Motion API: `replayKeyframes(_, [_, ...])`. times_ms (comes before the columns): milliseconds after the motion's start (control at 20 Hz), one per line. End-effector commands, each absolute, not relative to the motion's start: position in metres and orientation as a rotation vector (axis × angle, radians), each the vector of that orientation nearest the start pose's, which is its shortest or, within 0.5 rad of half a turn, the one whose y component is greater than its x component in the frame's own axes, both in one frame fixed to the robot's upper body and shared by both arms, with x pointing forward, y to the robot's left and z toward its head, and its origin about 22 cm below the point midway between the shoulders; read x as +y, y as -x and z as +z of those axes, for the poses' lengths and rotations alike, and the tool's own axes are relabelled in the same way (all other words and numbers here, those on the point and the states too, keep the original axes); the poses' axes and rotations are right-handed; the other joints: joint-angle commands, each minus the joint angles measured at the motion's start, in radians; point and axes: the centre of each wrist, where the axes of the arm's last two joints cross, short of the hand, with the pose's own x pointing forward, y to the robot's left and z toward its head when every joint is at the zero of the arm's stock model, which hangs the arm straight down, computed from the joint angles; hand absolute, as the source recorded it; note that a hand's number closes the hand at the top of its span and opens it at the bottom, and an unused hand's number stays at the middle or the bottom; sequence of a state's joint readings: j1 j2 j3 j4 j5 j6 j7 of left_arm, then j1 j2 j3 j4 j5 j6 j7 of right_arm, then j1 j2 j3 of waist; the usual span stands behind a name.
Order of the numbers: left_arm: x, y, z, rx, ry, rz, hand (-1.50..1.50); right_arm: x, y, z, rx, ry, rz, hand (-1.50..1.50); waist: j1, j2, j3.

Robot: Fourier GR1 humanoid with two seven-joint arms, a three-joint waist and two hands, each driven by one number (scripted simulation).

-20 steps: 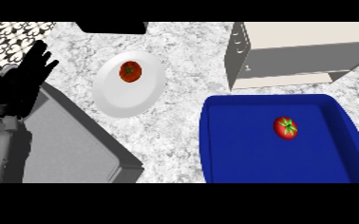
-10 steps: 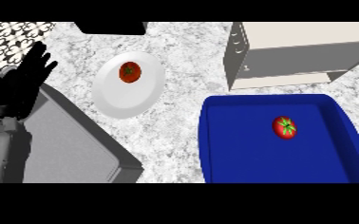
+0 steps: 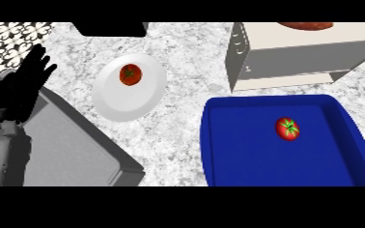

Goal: Pick the sweet potato from the tray and place it in the tiered shelf

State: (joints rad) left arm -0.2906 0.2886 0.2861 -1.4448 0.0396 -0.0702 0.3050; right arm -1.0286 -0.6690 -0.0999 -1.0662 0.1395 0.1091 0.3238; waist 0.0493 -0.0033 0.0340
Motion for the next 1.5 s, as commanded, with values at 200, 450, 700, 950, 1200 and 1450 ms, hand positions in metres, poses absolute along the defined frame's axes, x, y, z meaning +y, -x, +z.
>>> replayKeyframes(200, [0.304, -0.276, -0.003, -1.151, -0.099, 0.031, 0.0, -0.322, -0.409, 0.32, -1.791, 0.414, 0.112, -1.5, -0.021, 0.02, -0.034])
replayKeyframes(450, [0.307, -0.272, -0.006, -1.164, -0.095, 0.034, 0.0, -0.349, -0.405, 0.327, -1.801, 0.44, -0.064, -1.5, -0.031, 0.022, -0.035])
replayKeyframes(700, [0.306, -0.269, -0.006, -1.162, -0.091, 0.044, 0.0, -0.382, -0.393, 0.34, -1.772, 0.594, -0.227, -1.5, -0.03, 0.025, -0.036])
replayKeyframes(950, [0.309, -0.277, 0.008, -1.166, -0.101, 0.031, 0.0, -0.435, -0.369, 0.357, -1.76, 0.593, -0.398, -1.5, -0.045, 0.022, -0.032])
replayKeyframes(1200, [0.312, -0.269, 0.002, -1.157, -0.101, 0.048, 0.0, -0.471, -0.355, 0.343, -1.709, 0.561, -0.423, -1.5, -0.042, 0.024, -0.032])
replayKeyframes(1450, [0.313, -0.27, 0.001, -1.14, -0.086, 0.058, 0.0, -0.501, -0.335, 0.341, -1.741, 0.508, -0.39, -1.5, -0.051, 0.025, -0.031])
